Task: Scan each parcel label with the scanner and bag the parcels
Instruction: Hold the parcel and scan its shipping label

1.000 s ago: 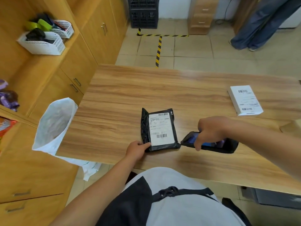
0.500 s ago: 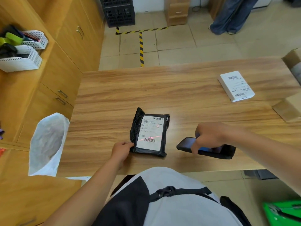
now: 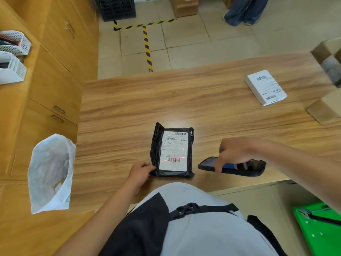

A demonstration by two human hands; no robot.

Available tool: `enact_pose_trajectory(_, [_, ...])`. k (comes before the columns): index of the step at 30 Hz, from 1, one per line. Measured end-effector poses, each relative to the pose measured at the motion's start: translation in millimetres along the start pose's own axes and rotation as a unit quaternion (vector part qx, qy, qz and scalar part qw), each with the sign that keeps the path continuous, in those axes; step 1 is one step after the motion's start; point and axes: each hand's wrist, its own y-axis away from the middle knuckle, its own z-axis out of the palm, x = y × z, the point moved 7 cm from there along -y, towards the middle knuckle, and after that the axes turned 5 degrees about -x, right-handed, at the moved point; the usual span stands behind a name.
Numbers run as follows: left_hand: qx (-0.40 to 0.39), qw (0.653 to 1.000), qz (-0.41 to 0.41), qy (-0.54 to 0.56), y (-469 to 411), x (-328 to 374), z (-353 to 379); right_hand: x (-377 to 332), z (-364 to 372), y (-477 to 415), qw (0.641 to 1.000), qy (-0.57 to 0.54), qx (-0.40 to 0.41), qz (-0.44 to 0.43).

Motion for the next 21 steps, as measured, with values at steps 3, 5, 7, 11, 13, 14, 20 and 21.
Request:
enact_pose_trajectory(3, [-0.004, 1.0, -0.003, -0.005, -2, 3, -1, 1, -1, -1, 1.0, -0.016, -0.003, 0.01])
enact_pose_trajectory(5, [-0.014, 1.0, -0.003, -0.004, -4, 6, 0, 1, -2, -1, 1.0, -0.026, -0.003, 0.017])
enact_pose_trajectory(7, [-0.021, 1.0, -0.003, 0.005, -3, 10, 0, 0, -3, 1, 0.999, -0.044, -0.006, 0.022])
enact_pose_trajectory(11, [-0.032, 0.999, -0.002, 0.036, -2, 21, -5, -4, -3, 5, 0.997, -0.074, -0.013, 0.027])
enact_pose_trajectory(13, [-0.038, 0.998, -0.005, 0.048, -2, 27, -10, -6, -2, 7, 0.996, -0.079, -0.014, 0.029])
enact_pose_trajectory(14, [-0.039, 0.998, -0.003, 0.054, -2, 31, -12, -7, -2, 7, 0.996, -0.08, -0.013, 0.031])
enact_pose_trajectory(20, [-0.045, 0.996, 0.015, 0.078, -4, 53, -22, -8, 1, 10, 0.996, -0.078, -0.008, 0.042])
enact_pose_trajectory(21, [-0.046, 0.996, 0.018, 0.078, -3, 56, -22, -8, 2, 10, 0.996, -0.077, -0.007, 0.042])
